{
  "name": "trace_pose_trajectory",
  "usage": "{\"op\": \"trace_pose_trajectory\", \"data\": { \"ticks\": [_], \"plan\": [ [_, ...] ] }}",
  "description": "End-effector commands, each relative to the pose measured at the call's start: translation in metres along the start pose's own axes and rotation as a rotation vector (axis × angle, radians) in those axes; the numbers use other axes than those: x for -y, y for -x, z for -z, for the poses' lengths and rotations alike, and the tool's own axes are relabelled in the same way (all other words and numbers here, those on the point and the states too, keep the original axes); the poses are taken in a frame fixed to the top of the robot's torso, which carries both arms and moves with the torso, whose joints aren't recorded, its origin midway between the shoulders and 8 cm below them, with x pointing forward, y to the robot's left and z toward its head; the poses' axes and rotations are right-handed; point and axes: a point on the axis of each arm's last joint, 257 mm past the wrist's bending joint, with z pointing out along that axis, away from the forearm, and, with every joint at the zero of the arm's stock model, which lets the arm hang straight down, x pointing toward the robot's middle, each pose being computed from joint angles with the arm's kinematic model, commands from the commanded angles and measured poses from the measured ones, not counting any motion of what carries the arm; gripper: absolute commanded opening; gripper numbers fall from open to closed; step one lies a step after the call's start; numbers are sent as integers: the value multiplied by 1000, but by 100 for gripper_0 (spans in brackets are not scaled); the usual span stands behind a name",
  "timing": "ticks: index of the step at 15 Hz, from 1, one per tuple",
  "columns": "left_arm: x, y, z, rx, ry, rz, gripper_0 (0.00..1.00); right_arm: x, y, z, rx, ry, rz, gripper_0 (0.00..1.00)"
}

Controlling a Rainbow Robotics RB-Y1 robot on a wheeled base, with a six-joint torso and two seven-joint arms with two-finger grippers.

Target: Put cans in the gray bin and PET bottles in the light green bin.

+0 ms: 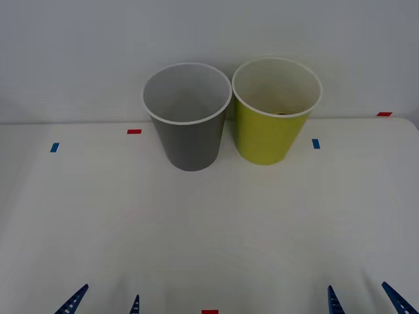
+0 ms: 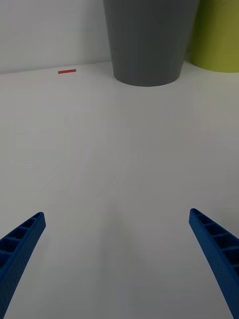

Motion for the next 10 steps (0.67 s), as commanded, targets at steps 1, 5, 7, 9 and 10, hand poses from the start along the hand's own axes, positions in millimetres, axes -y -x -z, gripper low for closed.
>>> {"op": "trace_pose_trajectory", "data": {
  "ticks": [1, 5, 7, 9, 10],
  "plan": [
    [0, 0, 0, 0, 0, 0, 100, 0, 0, 0, 0, 0, 0, 100],
    [0, 0, 0, 0, 0, 0, 100, 0, 0, 0, 0, 0, 0, 100],
    [0, 0, 0, 0, 0, 0, 100, 0, 0, 0, 0, 0, 0, 100],
    [0, 0, 0, 0, 0, 0, 100, 0, 0, 0, 0, 0, 0, 100],
    [0, 0, 0, 0, 0, 0, 100, 0, 0, 0, 0, 0, 0, 100]
  ]
}}
